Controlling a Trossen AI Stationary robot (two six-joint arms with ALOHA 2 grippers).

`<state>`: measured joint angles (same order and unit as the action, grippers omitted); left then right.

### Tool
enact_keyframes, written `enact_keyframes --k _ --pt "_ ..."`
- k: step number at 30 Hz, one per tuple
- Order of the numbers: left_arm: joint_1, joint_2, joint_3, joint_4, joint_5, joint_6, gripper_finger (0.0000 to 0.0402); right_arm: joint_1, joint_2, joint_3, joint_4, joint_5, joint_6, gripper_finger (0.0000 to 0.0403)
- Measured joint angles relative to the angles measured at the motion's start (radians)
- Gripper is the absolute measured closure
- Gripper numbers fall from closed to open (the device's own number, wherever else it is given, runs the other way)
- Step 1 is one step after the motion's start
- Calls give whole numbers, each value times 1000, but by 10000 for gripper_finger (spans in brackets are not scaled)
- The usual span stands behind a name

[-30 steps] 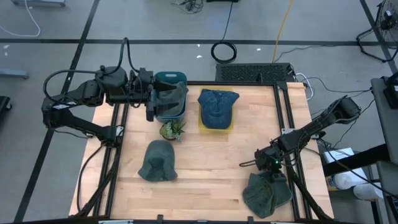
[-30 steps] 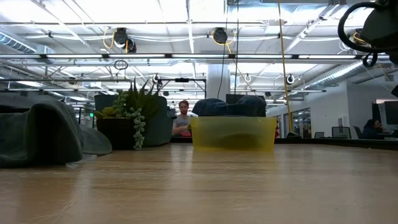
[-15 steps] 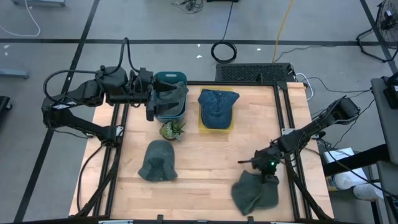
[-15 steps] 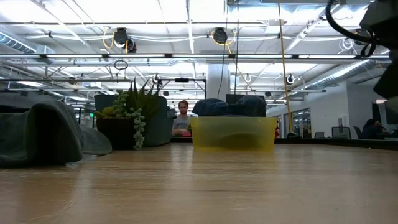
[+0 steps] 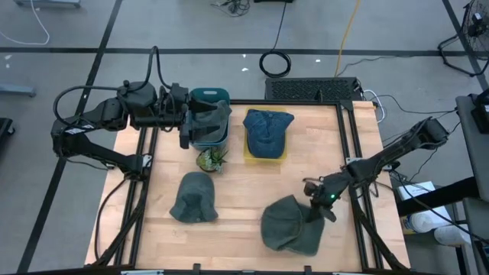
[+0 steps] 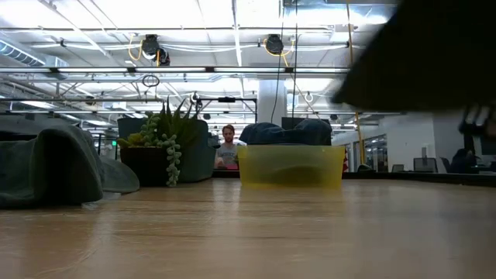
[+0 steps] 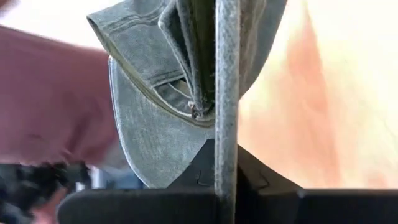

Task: Pick & Place hat
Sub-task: Put the bottom black cap into the blue bin

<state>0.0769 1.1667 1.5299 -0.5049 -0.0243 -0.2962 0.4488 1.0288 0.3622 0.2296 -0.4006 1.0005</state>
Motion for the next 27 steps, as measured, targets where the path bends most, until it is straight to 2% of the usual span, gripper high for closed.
enact_keyframes --k 5,11,19,23,27 --pt "0 0 0 0 13 20 23 -35 -113 1 130 67 40 402" --pt "0 0 0 1 80 158 23 -104 -198 2 295 115 93 402" --pt "0 0 0 1 76 352 23 -203 -210 6 494 116 211 403" --pt "0 0 0 2 67 428 23 -252 -209 54 503 107 226 403" --pt "0 0 0 13 42 497 23 -312 -188 142 506 53 218 403"
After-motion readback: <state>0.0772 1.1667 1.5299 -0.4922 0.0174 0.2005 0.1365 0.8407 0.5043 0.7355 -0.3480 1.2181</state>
